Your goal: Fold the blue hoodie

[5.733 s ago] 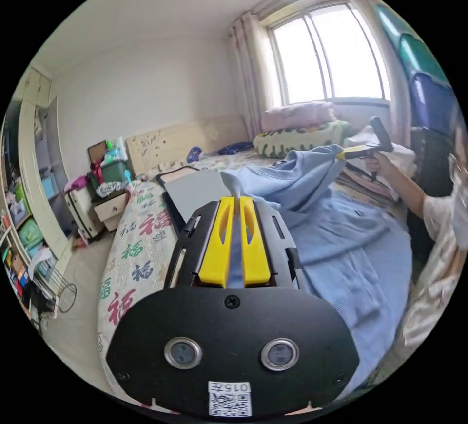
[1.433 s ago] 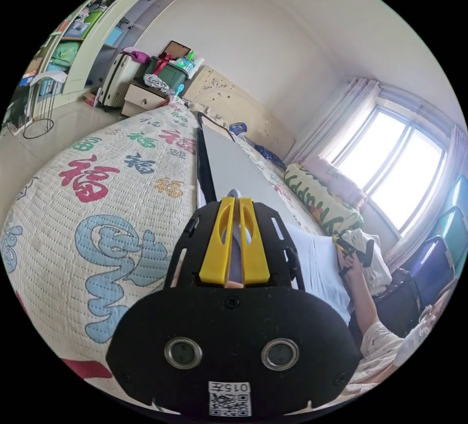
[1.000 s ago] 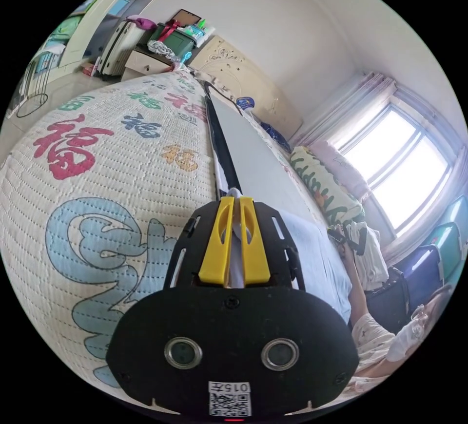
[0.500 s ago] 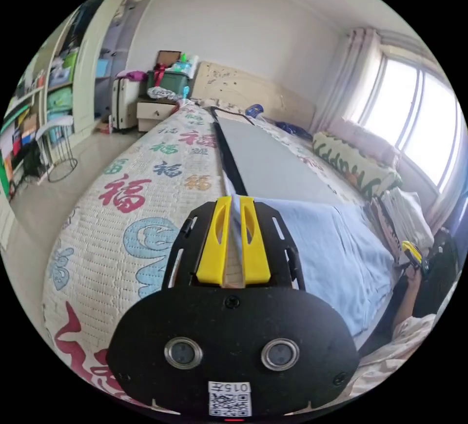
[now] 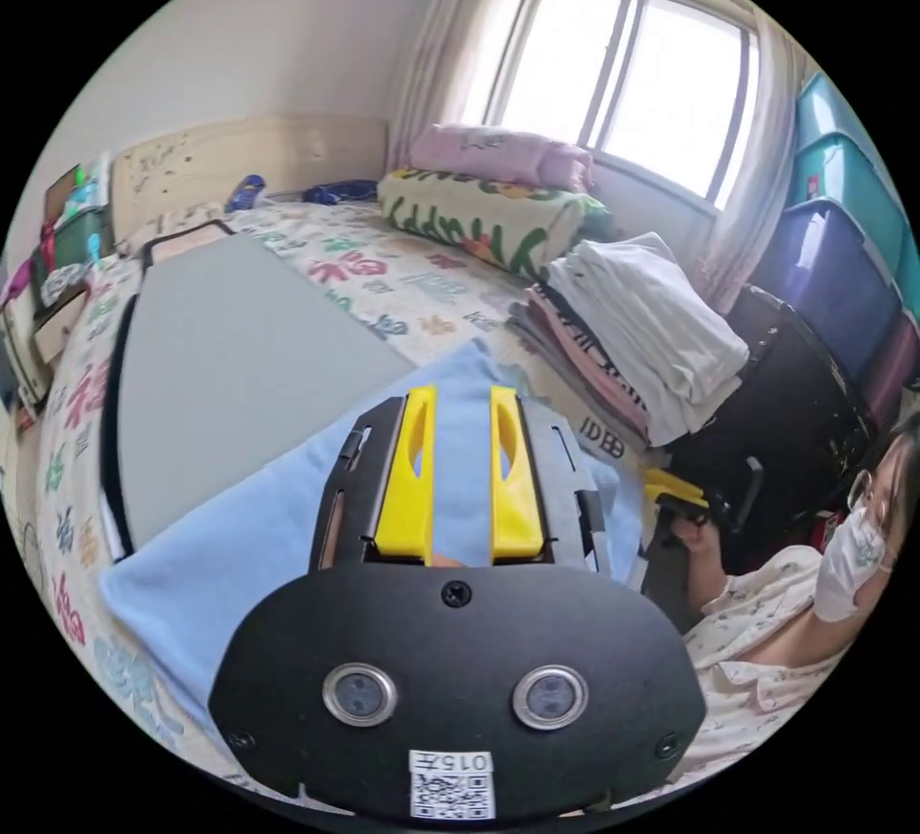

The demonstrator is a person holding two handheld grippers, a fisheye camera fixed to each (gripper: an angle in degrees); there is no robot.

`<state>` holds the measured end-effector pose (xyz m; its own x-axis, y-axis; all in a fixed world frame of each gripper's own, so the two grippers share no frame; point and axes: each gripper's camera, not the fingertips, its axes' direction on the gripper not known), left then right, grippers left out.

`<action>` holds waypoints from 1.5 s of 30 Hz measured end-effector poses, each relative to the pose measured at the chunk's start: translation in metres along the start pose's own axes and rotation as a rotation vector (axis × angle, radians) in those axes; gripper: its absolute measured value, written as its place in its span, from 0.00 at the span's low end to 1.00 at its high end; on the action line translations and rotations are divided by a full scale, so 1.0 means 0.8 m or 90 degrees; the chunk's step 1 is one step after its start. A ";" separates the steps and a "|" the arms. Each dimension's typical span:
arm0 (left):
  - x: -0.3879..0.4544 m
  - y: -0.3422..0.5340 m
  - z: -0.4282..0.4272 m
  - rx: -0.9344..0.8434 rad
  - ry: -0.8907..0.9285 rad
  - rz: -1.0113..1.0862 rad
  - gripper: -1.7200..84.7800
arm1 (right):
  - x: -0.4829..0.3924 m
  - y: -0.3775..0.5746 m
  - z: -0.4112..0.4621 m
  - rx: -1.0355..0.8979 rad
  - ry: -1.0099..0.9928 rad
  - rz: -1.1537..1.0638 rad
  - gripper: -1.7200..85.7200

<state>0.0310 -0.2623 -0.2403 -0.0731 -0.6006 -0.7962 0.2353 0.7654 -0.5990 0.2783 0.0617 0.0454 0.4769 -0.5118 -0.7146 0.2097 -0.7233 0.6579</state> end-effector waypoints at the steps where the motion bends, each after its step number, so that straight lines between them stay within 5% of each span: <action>1: 0.024 -0.017 0.032 -0.017 0.005 0.020 0.12 | 0.004 0.011 0.005 0.018 -0.025 -0.008 0.07; 11: 0.100 -0.110 0.264 -0.171 -0.195 0.054 0.13 | 0.109 0.100 0.021 0.113 -0.080 0.074 0.03; 19: 0.095 -0.090 0.317 -0.246 -0.253 0.043 0.06 | 0.172 0.157 0.034 0.181 -0.100 0.102 0.01; 27: 0.104 -0.068 0.244 -0.077 -0.151 0.026 0.03 | 0.181 0.182 0.003 0.268 -0.025 0.022 0.01; 36: 0.100 -0.036 0.055 0.196 0.070 -0.027 0.03 | 0.118 0.195 -0.082 0.523 0.088 -0.099 0.02; 41: 0.014 0.034 -0.062 0.242 0.049 -0.040 0.02 | 0.054 0.197 -0.035 0.460 -0.204 -0.150 0.02; 45: -0.080 0.105 -0.114 0.242 0.027 -0.089 0.02 | -0.010 0.199 0.041 0.350 -0.316 -0.189 0.02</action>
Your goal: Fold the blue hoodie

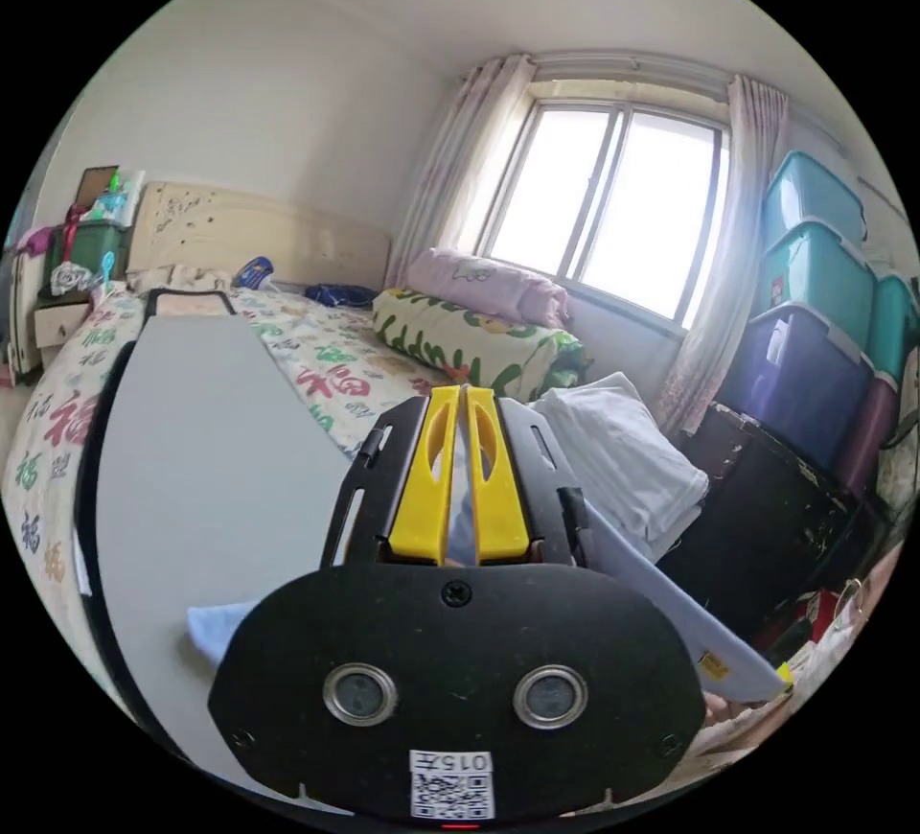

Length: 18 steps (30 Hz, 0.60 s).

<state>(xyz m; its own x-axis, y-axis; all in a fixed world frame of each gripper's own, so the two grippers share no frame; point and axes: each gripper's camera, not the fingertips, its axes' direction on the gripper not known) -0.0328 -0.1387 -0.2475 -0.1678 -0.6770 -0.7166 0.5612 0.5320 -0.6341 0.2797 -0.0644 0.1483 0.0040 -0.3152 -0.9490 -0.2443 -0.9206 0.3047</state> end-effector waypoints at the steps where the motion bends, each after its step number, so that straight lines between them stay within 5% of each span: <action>1: -0.036 0.014 -0.018 -0.013 -0.014 -0.026 0.02 | -0.010 0.015 0.033 -0.036 -0.025 0.000 0.02; 7: -0.165 0.074 -0.066 -0.086 -0.096 -0.062 0.01 | -0.045 0.091 0.186 -0.235 -0.107 0.008 0.02; 15: -0.217 0.077 -0.056 -0.183 -0.165 -0.031 0.01 | -0.043 0.132 0.268 -0.337 -0.121 -0.004 0.02; 18: -0.215 0.073 -0.061 -0.180 -0.361 0.033 0.01 | -0.040 0.139 0.285 -0.354 -0.138 0.003 0.02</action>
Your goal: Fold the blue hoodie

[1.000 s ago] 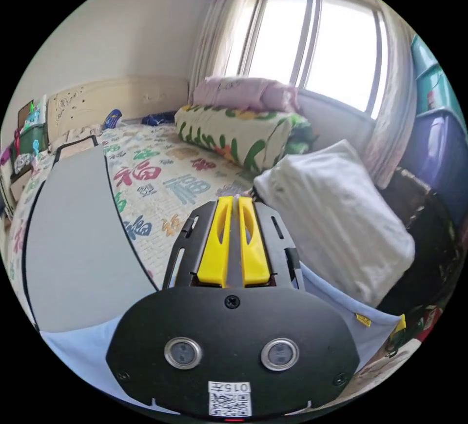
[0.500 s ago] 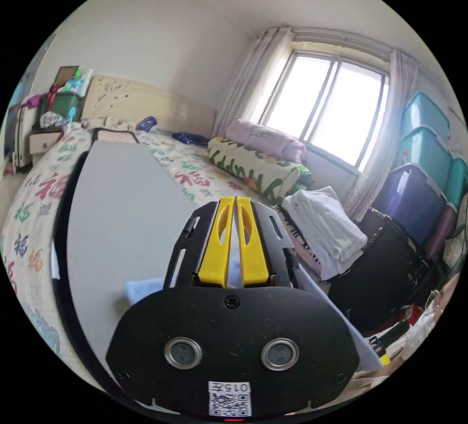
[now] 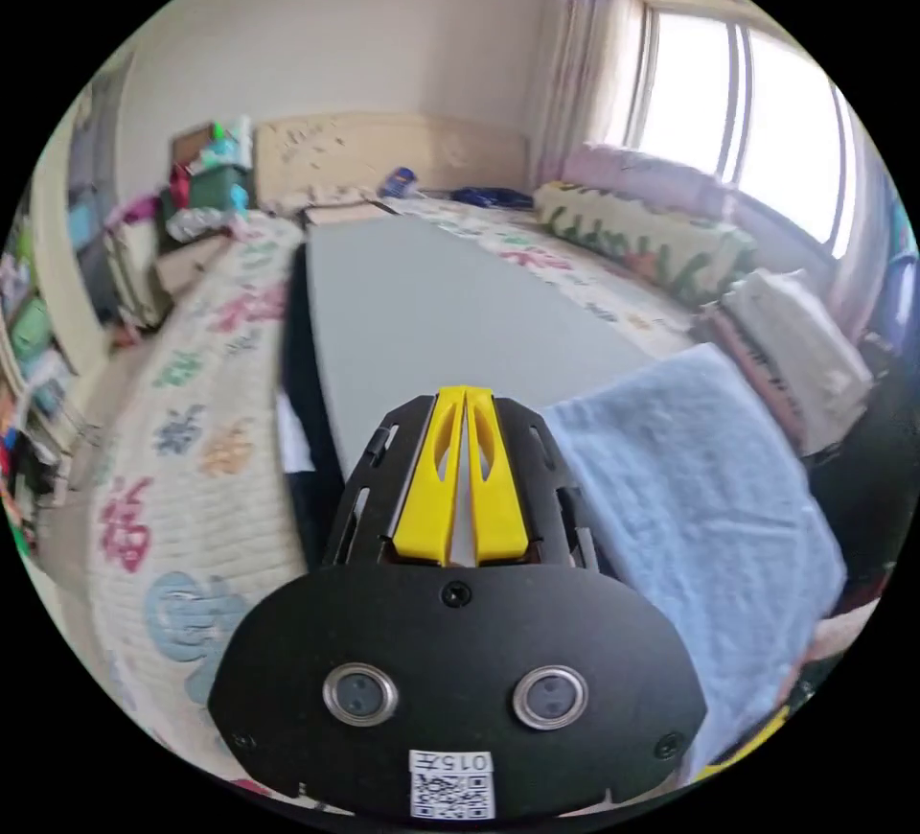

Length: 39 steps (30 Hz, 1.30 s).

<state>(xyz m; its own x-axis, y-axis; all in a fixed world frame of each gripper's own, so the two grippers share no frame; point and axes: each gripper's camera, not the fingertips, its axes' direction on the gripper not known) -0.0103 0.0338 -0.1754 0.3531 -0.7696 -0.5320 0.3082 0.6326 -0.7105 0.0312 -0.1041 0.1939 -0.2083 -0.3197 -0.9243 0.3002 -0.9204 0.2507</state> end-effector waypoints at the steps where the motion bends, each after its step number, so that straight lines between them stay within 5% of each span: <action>1: -0.013 0.001 -0.004 0.009 0.011 -0.015 0.01 | 0.001 0.000 0.005 -0.004 0.006 -0.005 0.02; 11: -0.031 -0.024 -0.012 -0.016 0.286 -0.001 0.13 | 0.036 -0.015 0.014 -0.011 -0.013 0.008 0.02; 19: -0.018 -0.051 0.018 -0.101 0.305 0.030 0.09 | 0.051 -0.029 0.013 -0.015 -0.018 0.020 0.02; 28: -0.058 -0.048 -0.042 0.017 0.330 -0.004 0.02 | 0.062 -0.046 0.013 -0.020 -0.044 0.043 0.02; 34: -0.041 -0.061 -0.033 0.001 0.265 -0.010 0.03 | 0.064 -0.054 0.013 -0.017 -0.053 0.048 0.02; 39: -0.029 -0.081 0.015 -0.124 0.328 -0.034 0.13 | 0.057 -0.061 0.012 -0.023 -0.052 0.038 0.02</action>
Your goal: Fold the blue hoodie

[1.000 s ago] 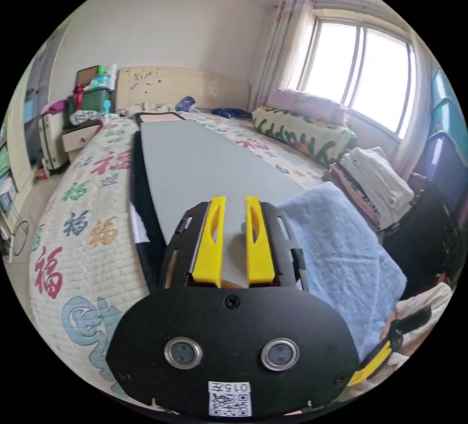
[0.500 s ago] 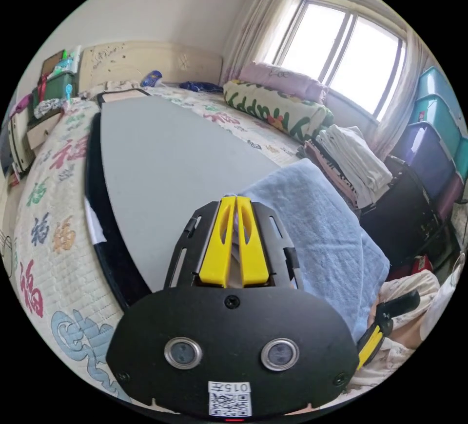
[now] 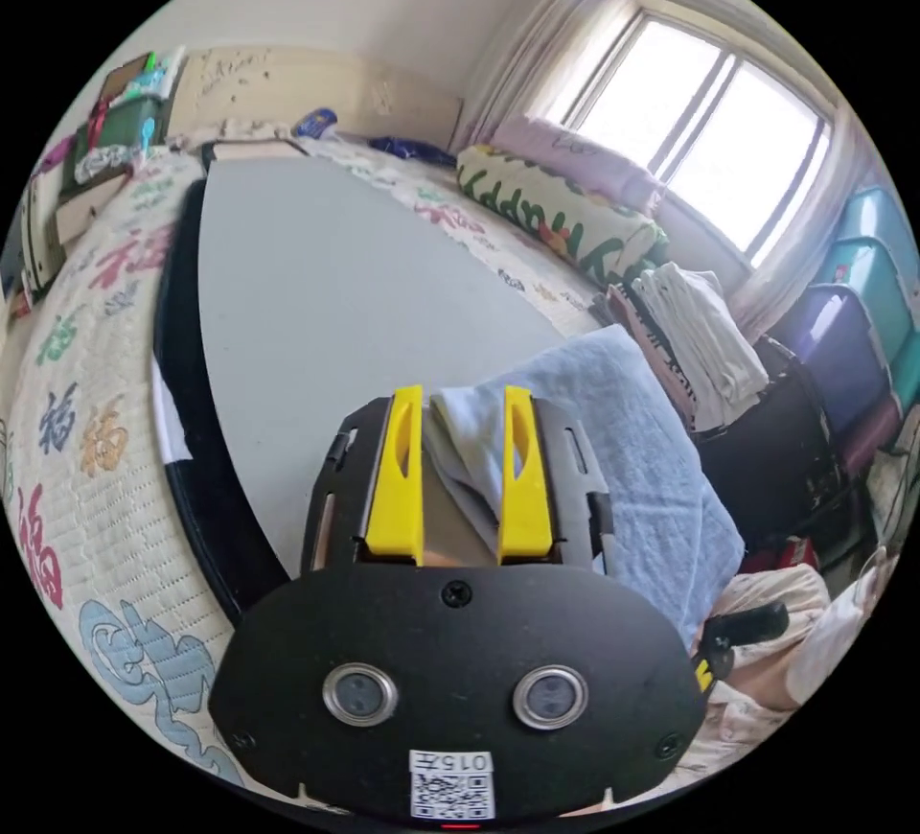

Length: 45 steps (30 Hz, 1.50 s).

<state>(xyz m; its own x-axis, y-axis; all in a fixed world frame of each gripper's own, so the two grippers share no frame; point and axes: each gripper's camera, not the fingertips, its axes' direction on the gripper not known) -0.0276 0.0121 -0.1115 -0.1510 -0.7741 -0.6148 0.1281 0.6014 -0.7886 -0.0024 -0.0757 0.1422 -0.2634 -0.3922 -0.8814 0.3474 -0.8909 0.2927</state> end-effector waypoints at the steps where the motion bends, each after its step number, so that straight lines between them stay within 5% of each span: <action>1: 0.002 0.001 0.004 0.000 0.013 -0.003 0.12 | -0.002 -0.001 0.000 -0.001 -0.002 -0.002 0.02; 8: 0.034 0.016 -0.027 0.109 -0.018 0.027 0.04 | -0.021 -0.013 -0.007 0.009 -0.038 0.009 0.02; 17: 0.137 0.006 0.041 -0.003 -0.267 0.150 0.04 | -0.055 -0.017 0.027 -0.020 -0.030 0.003 0.02; 24: 0.158 0.004 0.056 -0.016 -0.252 0.139 0.04 | -0.125 -0.026 0.038 -0.138 -0.171 -0.143 0.03; 30: 0.186 0.007 0.067 -0.016 -0.281 0.155 0.04 | -0.135 -0.078 -0.061 -0.069 -0.034 -0.170 0.01; 35: 0.197 0.007 0.067 -0.012 -0.272 0.151 0.04 | -0.136 -0.092 -0.116 -0.014 0.364 -0.089 0.01; 39: 0.200 0.004 0.064 -0.012 -0.260 0.143 0.04 | -0.124 -0.065 -0.070 -0.187 0.329 -0.006 0.01; 45: 0.204 -0.002 0.060 -0.013 -0.249 0.140 0.04 | -0.166 -0.066 -0.047 -0.196 0.310 0.017 0.01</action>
<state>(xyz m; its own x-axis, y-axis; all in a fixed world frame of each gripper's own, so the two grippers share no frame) -0.0055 -0.1248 -0.2098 0.2600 -0.6418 -0.7215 0.0951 0.7606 -0.6423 0.0480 0.0317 0.2299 0.1681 -0.1983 -0.9656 0.6129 -0.7462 0.2599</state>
